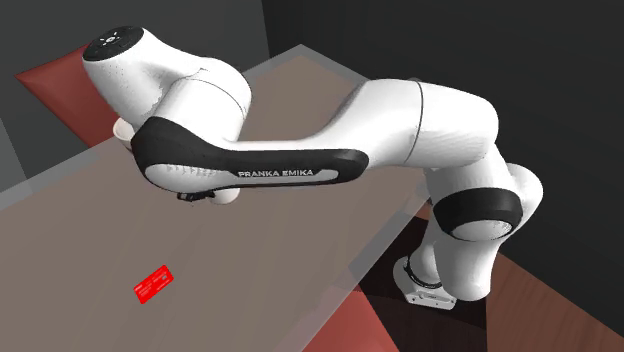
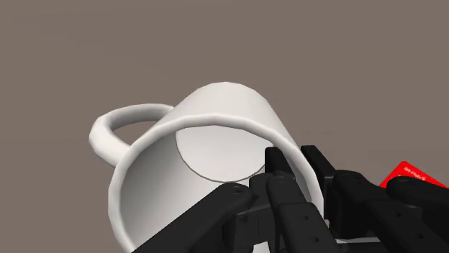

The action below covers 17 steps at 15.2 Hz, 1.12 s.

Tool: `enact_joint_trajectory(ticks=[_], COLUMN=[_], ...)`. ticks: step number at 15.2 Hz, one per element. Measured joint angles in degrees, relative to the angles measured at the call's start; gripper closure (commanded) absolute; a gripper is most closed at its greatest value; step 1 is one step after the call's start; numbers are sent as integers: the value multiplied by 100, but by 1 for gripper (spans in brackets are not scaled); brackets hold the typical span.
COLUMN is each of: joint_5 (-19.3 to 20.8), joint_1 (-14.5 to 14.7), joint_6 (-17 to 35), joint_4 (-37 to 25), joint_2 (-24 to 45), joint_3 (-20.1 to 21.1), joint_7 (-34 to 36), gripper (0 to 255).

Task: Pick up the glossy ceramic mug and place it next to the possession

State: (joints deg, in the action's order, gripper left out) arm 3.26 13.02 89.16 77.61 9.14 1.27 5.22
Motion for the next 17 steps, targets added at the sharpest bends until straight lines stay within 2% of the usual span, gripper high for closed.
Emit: enact_joint_trajectory(ticks=[8,13,17], joint_5=[134,272,401], joint_1=[599,1049,1447], joint_6=[17,-89,-343], joint_4=[-409,-1093,-1939], joint_2=[484,1104,1737], joint_3=[369,566,675], joint_7=[955,1558,1989], gripper=[255,255,255])
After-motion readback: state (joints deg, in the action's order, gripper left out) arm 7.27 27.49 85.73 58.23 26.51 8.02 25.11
